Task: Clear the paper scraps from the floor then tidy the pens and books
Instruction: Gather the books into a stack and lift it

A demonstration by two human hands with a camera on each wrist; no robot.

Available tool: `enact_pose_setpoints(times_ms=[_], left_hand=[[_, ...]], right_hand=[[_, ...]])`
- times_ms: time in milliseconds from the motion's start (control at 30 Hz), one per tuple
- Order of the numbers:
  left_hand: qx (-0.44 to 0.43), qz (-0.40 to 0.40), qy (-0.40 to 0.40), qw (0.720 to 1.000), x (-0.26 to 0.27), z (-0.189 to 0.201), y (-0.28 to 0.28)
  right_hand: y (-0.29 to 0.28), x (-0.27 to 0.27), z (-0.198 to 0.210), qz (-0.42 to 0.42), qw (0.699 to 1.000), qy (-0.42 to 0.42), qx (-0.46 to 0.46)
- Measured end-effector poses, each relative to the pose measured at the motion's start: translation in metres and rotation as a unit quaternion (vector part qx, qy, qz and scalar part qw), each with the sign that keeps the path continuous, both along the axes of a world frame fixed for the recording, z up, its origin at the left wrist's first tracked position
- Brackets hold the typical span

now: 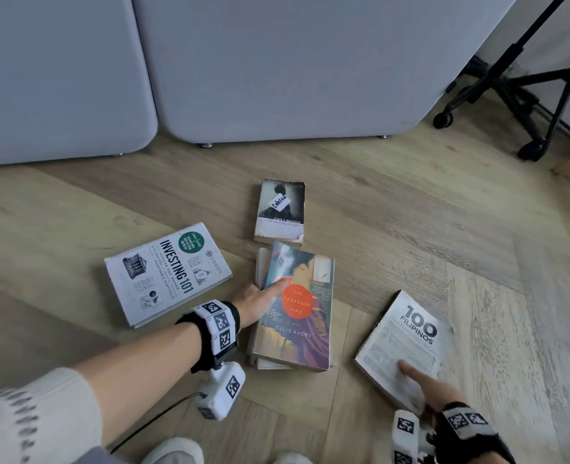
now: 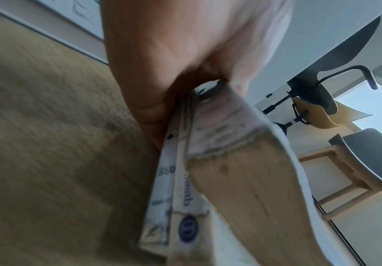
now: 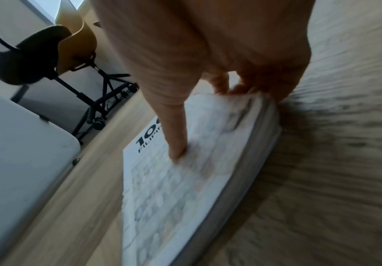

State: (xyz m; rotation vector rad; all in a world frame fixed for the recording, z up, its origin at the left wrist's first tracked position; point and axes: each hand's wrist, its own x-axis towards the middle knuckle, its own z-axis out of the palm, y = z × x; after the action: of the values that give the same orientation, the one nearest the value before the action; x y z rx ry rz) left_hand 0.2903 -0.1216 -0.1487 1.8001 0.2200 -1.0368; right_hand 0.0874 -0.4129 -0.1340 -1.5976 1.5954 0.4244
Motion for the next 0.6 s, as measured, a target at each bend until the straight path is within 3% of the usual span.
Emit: enact_pose_setpoints(times_ms=[100,233,300,400,500,600], left_hand=[[0.0,0.001,-0.002,1.0,-0.003,0.017,0.0],[0.021,-0.001,-0.012,1.0,0.001,0.019,-0.001],[0.023,-0.01,-0.007,1.0,0.001,0.02,0.0],[0.0,-0.004,-0.005,1.0,0.0,0.022,-0.002],[-0.024,0.028,-0.018,0.999,0.0,0.027,-0.003],[-0.102,0.021,0.046,0.993,-0.001,0.031,0.001]], right_hand=[[-0.028,-0.005,-0.039,-0.027,0.995,-0.098,-0.014],[0.003,0.027,0.012,-0.065,0.971,-0.23,0.0],[0.011,0.043,0.028,-0.041,0.945,-0.323,-0.018],[0.036,0.059,0.048,-0.041,0.893,-0.446,0.033],[0.073,0.07,0.054,0.088,0.904,-0.415,0.042],[0.117,0.079,0.039,0.296,0.912,-0.281,-0.035]])
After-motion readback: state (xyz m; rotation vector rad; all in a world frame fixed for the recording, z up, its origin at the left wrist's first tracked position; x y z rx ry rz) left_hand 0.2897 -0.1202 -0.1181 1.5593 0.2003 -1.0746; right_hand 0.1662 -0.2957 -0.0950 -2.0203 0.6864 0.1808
